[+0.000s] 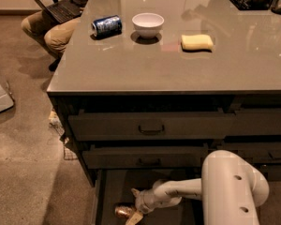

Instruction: Pick orange can from bottom drawer and place on counter

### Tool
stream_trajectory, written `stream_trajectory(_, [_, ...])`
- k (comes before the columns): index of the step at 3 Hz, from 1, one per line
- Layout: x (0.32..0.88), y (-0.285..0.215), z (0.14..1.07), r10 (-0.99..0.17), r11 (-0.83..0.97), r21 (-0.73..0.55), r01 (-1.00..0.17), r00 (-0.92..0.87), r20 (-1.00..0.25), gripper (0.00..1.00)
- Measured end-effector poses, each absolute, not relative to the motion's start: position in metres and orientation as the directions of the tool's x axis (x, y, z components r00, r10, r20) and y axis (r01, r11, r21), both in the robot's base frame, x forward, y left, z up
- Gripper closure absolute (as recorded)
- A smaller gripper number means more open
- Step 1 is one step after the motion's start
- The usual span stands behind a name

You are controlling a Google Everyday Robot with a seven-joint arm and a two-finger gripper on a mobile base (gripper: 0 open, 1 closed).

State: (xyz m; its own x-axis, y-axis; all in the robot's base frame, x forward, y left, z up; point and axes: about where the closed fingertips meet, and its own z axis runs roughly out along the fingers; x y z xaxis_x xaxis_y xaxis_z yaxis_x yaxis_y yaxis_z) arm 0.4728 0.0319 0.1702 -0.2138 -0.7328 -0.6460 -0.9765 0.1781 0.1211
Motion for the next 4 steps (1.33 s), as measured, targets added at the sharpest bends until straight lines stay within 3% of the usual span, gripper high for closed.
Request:
stream_trajectory(1, [0.476,0.038,0.155,-0.726,0.187,0.13,-0.974,-0.226,-0.65,0.0])
stream_trajectory(2, [0.476,0.043,0.14,-0.724,0.19,0.144,-0.971,-0.238,-0.647,0.19])
stream_trajectory(3, [0.473,0.047,0.127,-0.714,0.184,0.173,-0.968,-0.253,-0.653,0.5])
stream_trajectory(4, [0.471,0.046,0.127,-0.699,0.18,0.185,-0.966,-0.258,-0.667,0.73])
